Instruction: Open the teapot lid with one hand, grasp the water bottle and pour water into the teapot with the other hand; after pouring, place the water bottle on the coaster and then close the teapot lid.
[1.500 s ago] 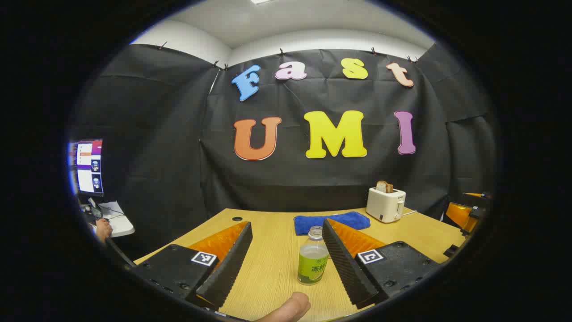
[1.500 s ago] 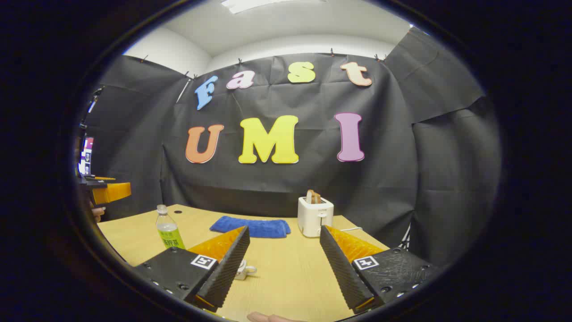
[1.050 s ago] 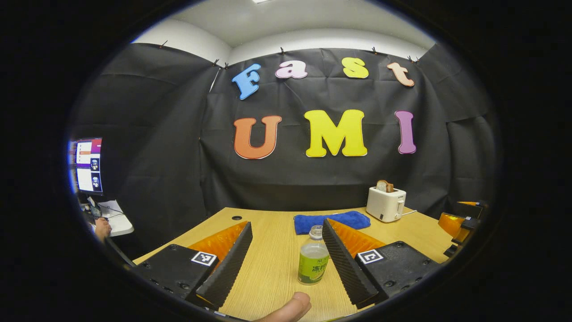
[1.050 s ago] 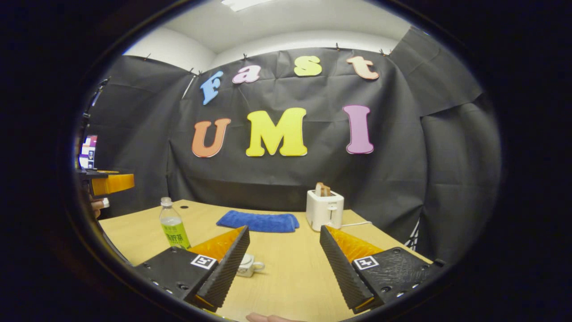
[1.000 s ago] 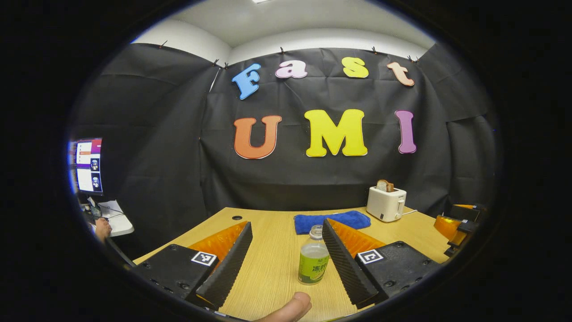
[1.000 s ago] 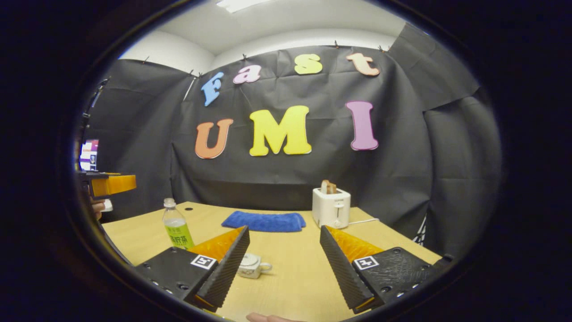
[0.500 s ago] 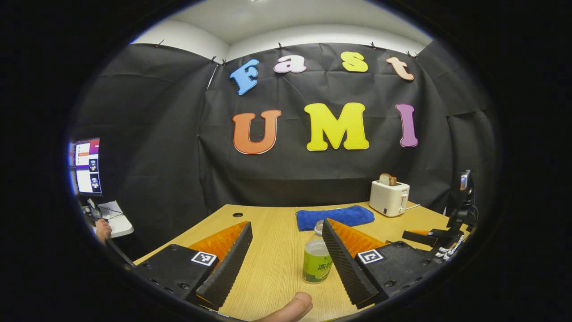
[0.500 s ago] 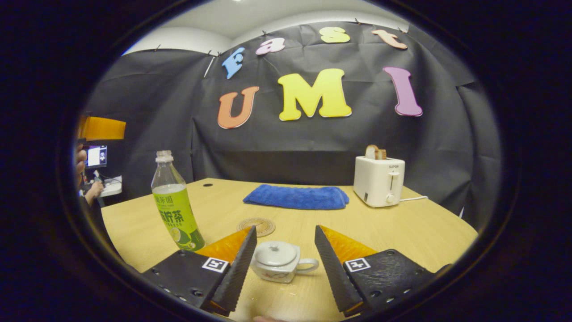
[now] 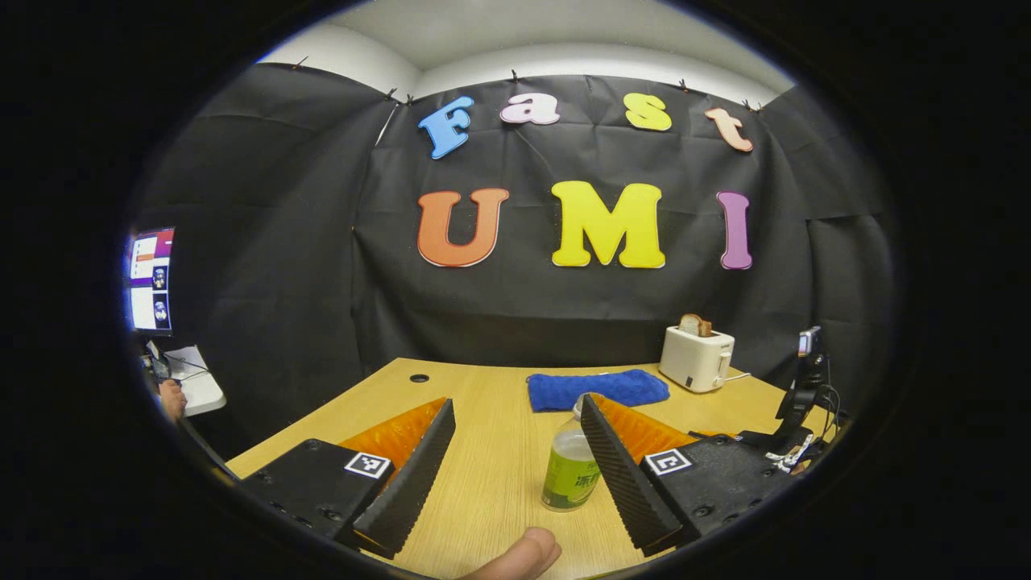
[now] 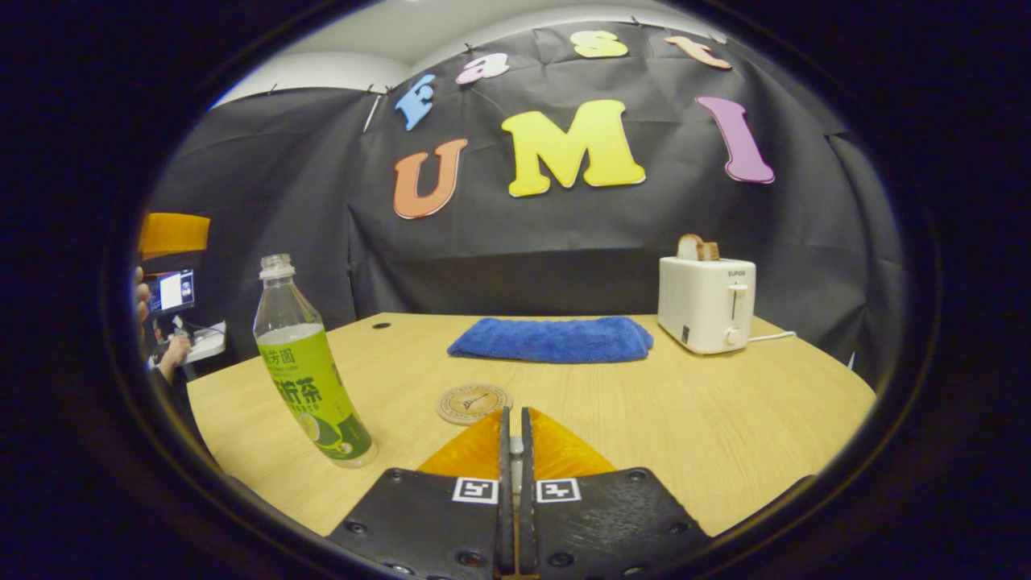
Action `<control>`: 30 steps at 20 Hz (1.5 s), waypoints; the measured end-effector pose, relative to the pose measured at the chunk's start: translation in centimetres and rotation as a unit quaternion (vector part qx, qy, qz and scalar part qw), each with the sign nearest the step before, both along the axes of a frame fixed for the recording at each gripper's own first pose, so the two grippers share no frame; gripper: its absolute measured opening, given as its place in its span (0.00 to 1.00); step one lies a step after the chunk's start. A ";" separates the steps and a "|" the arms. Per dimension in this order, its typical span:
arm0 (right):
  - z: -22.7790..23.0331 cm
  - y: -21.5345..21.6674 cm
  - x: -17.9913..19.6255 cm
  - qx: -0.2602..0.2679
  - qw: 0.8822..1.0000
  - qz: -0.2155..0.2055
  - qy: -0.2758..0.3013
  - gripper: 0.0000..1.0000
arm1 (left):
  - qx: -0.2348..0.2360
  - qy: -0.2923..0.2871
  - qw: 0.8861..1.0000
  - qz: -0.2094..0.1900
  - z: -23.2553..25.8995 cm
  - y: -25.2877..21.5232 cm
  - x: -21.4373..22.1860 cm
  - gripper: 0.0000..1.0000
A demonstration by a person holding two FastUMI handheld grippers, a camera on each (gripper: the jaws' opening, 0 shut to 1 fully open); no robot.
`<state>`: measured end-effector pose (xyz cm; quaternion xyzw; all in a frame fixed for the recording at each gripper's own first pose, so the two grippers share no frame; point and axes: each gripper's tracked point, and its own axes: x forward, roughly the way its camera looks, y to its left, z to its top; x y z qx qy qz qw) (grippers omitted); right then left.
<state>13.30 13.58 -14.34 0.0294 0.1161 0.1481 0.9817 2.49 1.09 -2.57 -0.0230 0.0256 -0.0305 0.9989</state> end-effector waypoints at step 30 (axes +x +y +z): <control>6.7 -9.1 -6.6 0.034 0.996 -0.045 -0.072 0.03 | 0.009 -0.003 0.998 -0.067 -12.4 -6.7 7.3 0.79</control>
